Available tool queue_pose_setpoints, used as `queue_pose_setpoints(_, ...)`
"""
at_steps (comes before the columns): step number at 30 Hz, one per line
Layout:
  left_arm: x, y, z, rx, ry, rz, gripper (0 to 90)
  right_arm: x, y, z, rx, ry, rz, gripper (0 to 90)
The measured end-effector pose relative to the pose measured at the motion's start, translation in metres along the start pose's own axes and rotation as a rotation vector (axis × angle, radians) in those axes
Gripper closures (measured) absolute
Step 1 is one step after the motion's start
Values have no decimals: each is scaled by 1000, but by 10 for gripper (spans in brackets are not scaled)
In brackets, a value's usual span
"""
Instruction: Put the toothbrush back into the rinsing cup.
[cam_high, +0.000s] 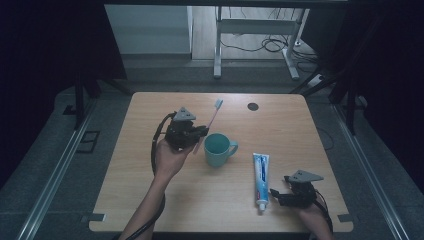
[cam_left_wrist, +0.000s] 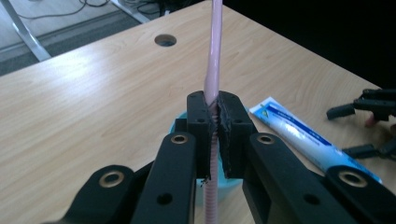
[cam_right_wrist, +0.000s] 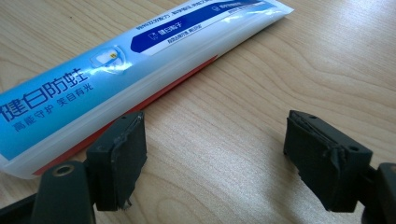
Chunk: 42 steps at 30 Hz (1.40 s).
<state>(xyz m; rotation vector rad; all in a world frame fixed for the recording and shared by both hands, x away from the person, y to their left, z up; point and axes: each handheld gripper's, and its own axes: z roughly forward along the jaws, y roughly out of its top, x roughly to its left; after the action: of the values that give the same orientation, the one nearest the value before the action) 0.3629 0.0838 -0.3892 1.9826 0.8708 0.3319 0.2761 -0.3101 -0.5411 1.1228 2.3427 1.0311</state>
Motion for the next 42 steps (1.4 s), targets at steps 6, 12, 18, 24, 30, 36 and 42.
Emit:
queue_pose_setpoints(6, -4, 6, 15, -32, 1, 0, 844, 0, 0, 0, -1, 0, -1, 210)
queue_pose_setpoints(12, -7, 11, 25, -62, 11, -1, 844, 0, 0, 0, 0, 1, 0, 210)
queue_pose_setpoints(18, -10, 12, 37, -71, 10, 4, 844, 0, 0, 0, 0, 2, 2, 209)
queue_pose_setpoints(24, -11, 5, 49, -71, 6, 6, 844, 0, 0, 0, 0, 1, 1, 208)
queue_pose_setpoints(30, -12, -3, 59, -69, 16, 6, 844, 0, 0, 0, 0, 2, 0, 208)
queue_pose_setpoints(36, -12, -8, 65, -58, 24, 8, 843, 0, 0, 0, 0, 2, 1, 208)
queue_pose_setpoints(42, -12, -20, 75, -44, 37, 0, 841, 0, 0, 0, 0, 2, 1, 208)
